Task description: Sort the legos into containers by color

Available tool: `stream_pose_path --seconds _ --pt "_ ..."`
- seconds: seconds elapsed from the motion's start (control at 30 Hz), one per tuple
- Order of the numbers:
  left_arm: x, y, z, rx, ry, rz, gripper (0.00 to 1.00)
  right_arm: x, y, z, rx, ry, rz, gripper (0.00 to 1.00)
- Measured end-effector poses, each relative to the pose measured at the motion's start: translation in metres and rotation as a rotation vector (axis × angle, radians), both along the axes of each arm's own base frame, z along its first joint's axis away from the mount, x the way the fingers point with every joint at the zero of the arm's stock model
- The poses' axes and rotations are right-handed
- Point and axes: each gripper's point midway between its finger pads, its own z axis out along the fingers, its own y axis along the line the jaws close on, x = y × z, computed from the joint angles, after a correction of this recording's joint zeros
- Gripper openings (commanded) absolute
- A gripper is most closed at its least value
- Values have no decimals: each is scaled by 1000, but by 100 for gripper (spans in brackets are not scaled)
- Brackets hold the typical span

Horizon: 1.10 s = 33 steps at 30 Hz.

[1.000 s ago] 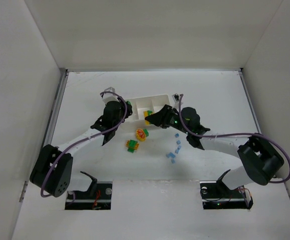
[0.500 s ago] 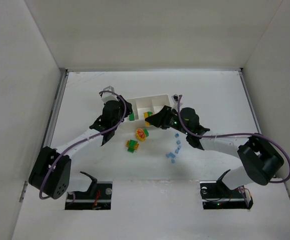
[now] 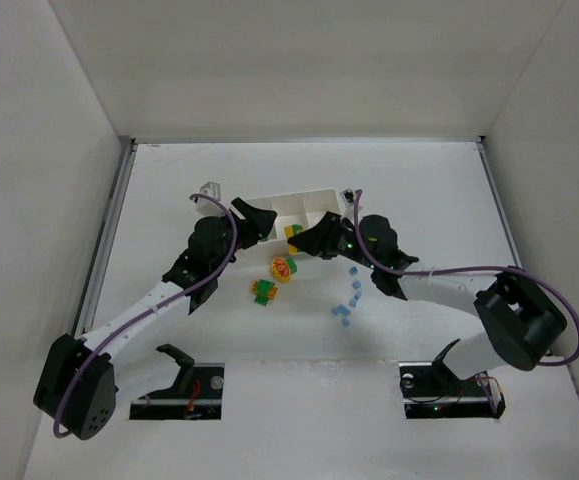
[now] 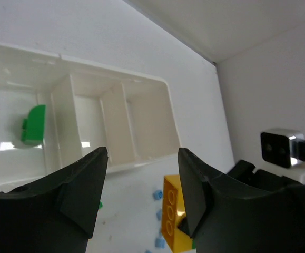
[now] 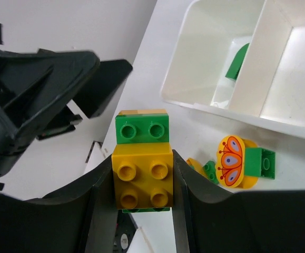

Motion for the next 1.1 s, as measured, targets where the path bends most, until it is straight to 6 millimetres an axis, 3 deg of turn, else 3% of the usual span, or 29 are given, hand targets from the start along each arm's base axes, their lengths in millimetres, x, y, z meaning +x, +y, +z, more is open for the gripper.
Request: stream_pose_path --seconds 0.23,0.5,1.1 --pt "-26 -21 -11 -192 57 -115 57 -11 7 19 92 6 77 26" --pt "-29 -25 9 -356 5 -148 57 -17 12 37 236 41 156 25" --pt "-53 -26 22 -443 -63 -213 57 -18 18 34 370 151 213 25"
